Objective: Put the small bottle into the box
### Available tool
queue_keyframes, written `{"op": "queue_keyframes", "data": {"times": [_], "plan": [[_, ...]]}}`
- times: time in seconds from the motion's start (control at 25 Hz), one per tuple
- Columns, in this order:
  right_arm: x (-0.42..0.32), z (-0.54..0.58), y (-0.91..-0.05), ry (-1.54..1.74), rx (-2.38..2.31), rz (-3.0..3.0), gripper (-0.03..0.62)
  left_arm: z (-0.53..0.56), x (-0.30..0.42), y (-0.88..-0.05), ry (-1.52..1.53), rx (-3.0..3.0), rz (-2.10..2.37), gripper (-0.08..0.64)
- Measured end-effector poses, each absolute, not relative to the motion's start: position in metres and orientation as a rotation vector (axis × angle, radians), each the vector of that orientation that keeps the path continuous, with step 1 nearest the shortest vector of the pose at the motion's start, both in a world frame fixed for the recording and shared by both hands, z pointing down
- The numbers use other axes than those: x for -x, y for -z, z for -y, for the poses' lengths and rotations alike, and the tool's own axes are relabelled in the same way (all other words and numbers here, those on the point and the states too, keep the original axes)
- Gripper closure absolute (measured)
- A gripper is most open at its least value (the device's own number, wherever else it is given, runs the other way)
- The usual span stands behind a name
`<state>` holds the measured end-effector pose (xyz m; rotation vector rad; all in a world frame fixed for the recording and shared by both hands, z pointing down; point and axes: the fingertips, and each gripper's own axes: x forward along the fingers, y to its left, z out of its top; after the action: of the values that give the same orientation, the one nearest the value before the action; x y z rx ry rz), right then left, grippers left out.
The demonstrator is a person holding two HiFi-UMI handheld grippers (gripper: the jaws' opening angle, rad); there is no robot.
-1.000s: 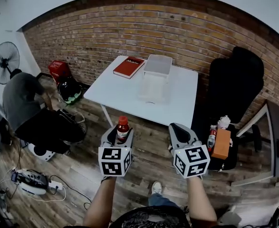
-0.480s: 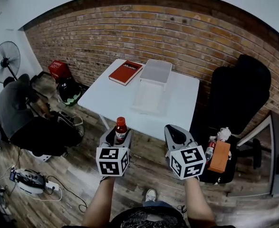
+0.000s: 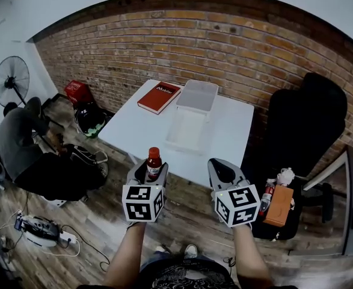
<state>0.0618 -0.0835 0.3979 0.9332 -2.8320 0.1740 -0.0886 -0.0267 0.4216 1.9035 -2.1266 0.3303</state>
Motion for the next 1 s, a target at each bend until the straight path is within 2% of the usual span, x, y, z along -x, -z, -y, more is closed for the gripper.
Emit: {"op": "queue_keyframes", "data": {"times": [0.56, 1.0], "plan": [[-0.046, 0.143, -0.408, -0.147, -0.973, 2.806, 0.571, 0.091, 0.108, -0.433, -0.315, -1.941, 2.098, 0.324], [0.004, 0.215, -0.413, -0.151, -1.088, 2.75, 0.571, 0.173, 0.158, -0.44, -0.347, -2.039, 2.002, 0.324]]}}
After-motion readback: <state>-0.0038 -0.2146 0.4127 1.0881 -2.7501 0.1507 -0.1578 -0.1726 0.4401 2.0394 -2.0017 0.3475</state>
